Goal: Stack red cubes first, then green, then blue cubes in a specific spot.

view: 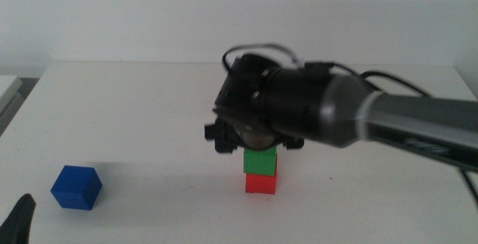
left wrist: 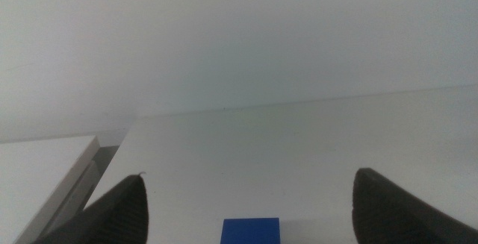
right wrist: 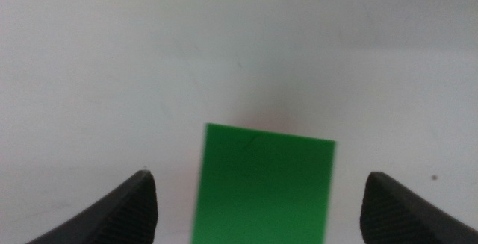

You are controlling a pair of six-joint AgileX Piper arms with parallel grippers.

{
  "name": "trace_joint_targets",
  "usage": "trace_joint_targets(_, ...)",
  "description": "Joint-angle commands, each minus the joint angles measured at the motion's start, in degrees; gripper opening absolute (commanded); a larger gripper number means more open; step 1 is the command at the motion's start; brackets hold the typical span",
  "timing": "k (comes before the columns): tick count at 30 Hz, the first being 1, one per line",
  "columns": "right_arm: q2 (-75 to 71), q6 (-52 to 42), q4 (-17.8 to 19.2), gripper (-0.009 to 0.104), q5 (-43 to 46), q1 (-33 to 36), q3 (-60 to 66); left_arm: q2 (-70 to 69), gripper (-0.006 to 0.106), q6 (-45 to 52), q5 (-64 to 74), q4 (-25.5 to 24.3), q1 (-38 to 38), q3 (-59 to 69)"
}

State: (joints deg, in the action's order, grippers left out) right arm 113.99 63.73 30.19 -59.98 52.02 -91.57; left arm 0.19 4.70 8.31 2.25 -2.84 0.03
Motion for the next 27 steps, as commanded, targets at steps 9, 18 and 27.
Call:
trace_joint_targets(9, -21.0, -9.5, 4.2, 0.089, -6.4, 4.5, 0.2, -0.2, 0.094, 0.0, -0.3, 0.1, -0.1, 0.0)
trace_joint_targets(18, -49.1, -28.3, 0.9, 0.089, -3.8, 4.5, 17.3, -0.2, 0.094, 0.0, -0.3, 0.1, -0.1, 0.0)
trace_joint_targets(27, -77.3, -45.2, -8.4, 0.089, -1.9, 4.5, 29.3, -0.2, 0.094, 0.0, -0.3, 0.1, -0.1, 0.0)
